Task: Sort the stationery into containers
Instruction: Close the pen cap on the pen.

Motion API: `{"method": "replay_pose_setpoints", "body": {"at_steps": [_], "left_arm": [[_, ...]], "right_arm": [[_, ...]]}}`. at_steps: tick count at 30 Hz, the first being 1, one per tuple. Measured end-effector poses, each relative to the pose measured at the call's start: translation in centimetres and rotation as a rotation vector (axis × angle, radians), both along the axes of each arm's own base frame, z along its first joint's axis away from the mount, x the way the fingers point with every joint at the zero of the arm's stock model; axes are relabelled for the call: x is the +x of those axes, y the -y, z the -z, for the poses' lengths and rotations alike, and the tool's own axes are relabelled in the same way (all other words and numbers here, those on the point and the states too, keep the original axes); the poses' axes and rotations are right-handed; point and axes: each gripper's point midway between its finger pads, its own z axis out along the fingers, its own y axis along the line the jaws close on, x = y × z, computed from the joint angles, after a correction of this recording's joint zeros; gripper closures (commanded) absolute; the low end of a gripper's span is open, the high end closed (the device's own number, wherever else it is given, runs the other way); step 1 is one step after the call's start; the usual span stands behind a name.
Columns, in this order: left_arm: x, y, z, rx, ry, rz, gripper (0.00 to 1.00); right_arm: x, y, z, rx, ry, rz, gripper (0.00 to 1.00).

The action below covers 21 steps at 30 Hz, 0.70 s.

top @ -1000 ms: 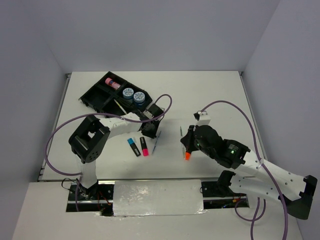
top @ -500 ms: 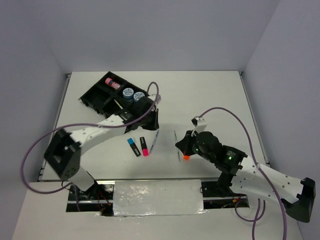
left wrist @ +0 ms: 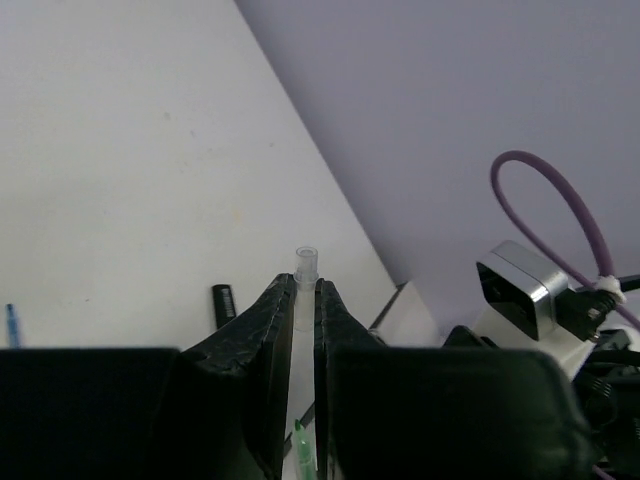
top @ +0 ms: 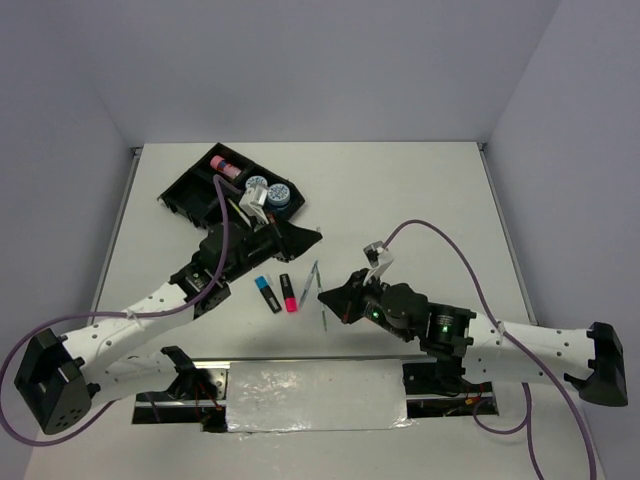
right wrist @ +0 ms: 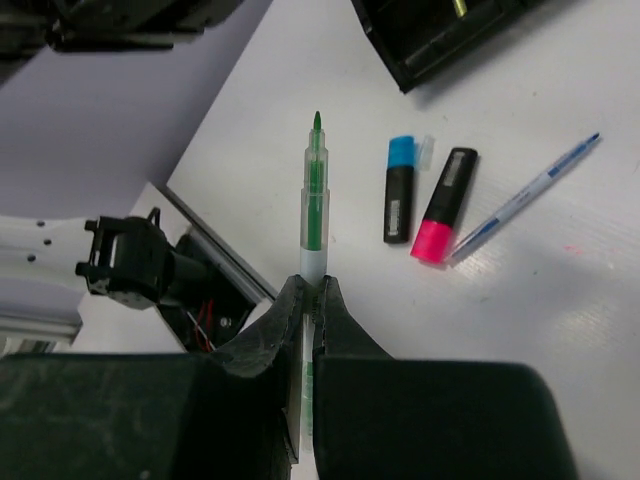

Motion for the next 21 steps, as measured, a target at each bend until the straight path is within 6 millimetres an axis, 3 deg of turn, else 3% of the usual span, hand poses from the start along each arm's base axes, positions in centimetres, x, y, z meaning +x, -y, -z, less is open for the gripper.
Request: {"method": "replay_pose_setpoints", "body": {"at_steps": [5, 9, 21], "left_arm": [[-1.0, -0.2, -2.1, -0.083, 0.031, 0.028, 1.00], [-1.5, -0.4, -3.2, -0.106, 0.058, 0.035, 1.00], [-1.7, 0.2, -2.0, -0.084, 0.034, 0.068, 1.00]], "right_arm": [[0.9, -0.2, -1.8, 0.024, 0.024, 0.050, 1.00], [1.3, 0.1, -2.0, 0.025, 0.031, 0.076, 1.00], [1.5, 0.5, -2.5, 0.017, 0.059, 0.082, 1.00]]}}
